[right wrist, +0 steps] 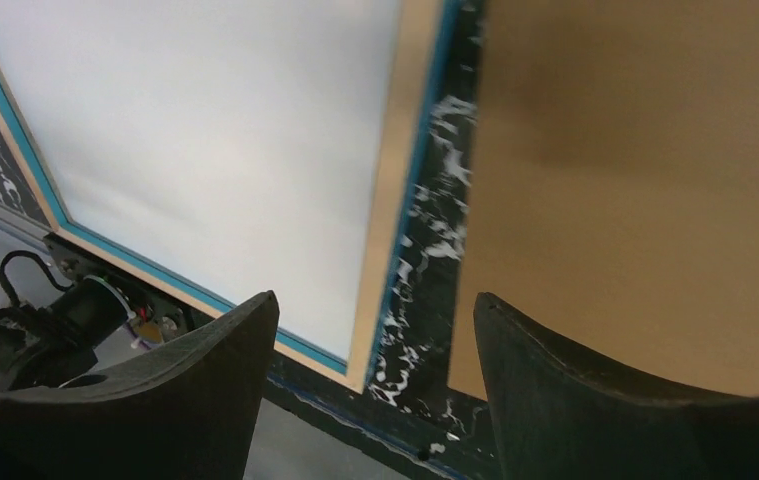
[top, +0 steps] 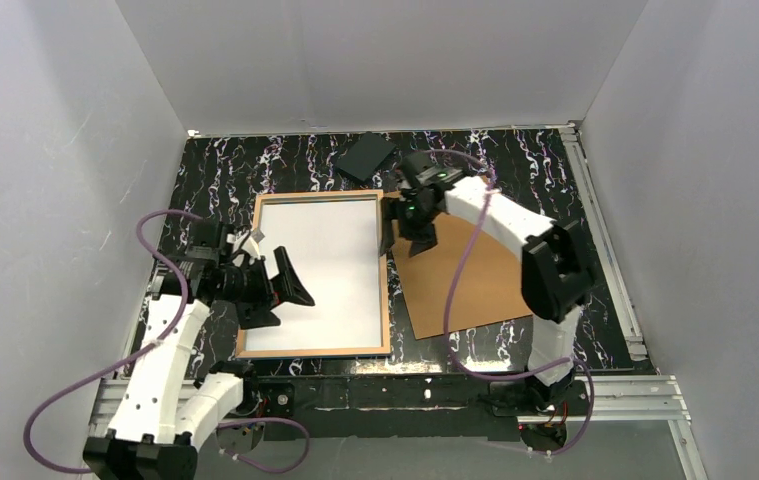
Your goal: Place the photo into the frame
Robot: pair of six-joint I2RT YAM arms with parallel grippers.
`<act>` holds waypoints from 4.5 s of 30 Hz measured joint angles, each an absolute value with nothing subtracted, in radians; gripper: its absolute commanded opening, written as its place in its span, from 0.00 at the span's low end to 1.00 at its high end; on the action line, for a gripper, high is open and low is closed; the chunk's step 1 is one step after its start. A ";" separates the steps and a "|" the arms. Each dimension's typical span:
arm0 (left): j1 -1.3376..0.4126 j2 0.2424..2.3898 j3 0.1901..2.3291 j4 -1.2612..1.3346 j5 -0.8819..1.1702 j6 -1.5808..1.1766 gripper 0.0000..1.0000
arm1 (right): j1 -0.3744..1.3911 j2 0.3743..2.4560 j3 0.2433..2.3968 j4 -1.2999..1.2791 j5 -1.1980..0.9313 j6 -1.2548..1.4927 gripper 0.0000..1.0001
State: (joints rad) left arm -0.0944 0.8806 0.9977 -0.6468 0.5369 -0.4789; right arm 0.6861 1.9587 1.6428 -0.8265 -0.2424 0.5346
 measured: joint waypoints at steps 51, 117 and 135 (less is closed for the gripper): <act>-0.886 1.960 1.457 -0.072 0.067 -0.920 0.92 | -0.228 1.737 1.061 -0.744 -0.207 0.407 0.80; -0.875 2.047 1.497 -0.031 0.127 -0.873 0.92 | -0.249 1.616 0.905 -0.672 -0.343 0.365 0.77; -0.873 1.884 1.501 -0.059 0.149 -0.773 0.92 | -0.245 1.542 0.836 -0.626 -0.363 0.335 0.76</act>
State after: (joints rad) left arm -0.8730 1.8839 1.5013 -0.0593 0.1490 -0.7734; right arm -0.2455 1.5425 0.8356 -0.6262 -0.3630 0.3347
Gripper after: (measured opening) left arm 0.925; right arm 0.767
